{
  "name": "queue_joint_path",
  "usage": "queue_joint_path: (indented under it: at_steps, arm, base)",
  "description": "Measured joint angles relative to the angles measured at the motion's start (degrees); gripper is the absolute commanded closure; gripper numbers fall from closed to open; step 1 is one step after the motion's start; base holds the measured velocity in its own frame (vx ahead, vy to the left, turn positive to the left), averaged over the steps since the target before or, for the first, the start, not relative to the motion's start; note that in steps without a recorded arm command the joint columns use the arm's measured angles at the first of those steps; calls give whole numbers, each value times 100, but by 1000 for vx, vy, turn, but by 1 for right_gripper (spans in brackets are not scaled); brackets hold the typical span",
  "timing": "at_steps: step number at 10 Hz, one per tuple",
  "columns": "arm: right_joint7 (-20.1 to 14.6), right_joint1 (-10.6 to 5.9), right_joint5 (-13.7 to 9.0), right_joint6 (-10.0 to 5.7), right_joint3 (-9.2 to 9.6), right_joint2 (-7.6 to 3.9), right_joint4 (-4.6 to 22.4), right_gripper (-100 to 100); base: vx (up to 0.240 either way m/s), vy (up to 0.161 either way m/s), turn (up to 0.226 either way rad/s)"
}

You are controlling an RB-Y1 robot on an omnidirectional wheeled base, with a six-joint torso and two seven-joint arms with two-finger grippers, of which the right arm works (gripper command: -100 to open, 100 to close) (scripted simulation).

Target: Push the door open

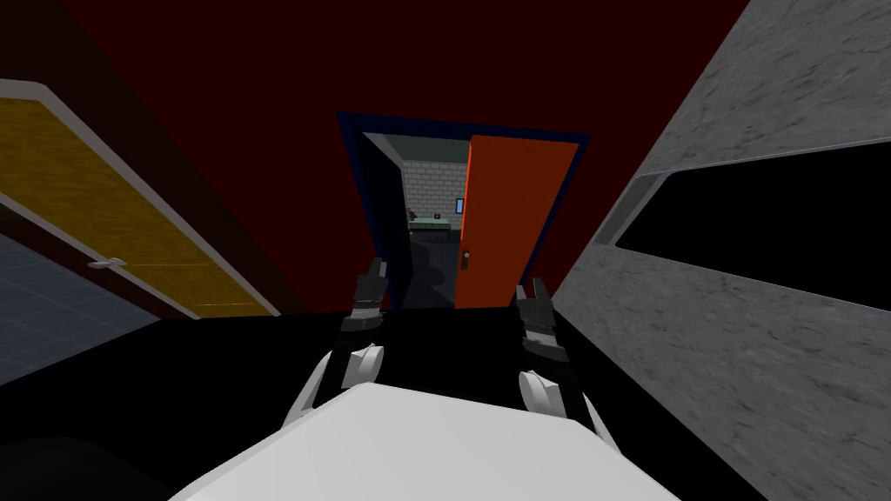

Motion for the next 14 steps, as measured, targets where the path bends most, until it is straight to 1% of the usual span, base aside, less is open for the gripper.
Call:
queue_joint_path:
  at_steps: [1,2,3,4,5,6,8,9,10,12,14]
  arm:
    - [-4,-129,2,50,-27,-9,162,-100]
    - [-9,-215,1,67,-48,-30,325,-100]
    - [3,-310,17,98,-44,-20,469,-100]
    - [7,-378,23,127,-51,-32,605,-100]
    - [12,-399,37,137,-33,-31,718,-100]
    - [37,-495,60,168,-18,-3,859,-100]
    - [20,-648,48,224,-70,-43,1076,-100]
    - [10,-734,48,213,-89,-60,1274,-100]
    - [17,-859,57,250,-103,-52,1446,-100]
    - [35,-1027,81,298,-104,-36,1782,-100]
    - [53,-1249,99,454,-126,-17,2042,-100]
  base:
    - [80,-9,29]
    - [89,-20,30]
    - [92,-15,34]
    - [94,-17,28]
    - [119,-17,27]
    - [85,-11,17]
    - [64,-16,28]
    - [85,-18,39]
    - [99,-30,29]
    - [101,-22,35]
    - [103,-19,35]
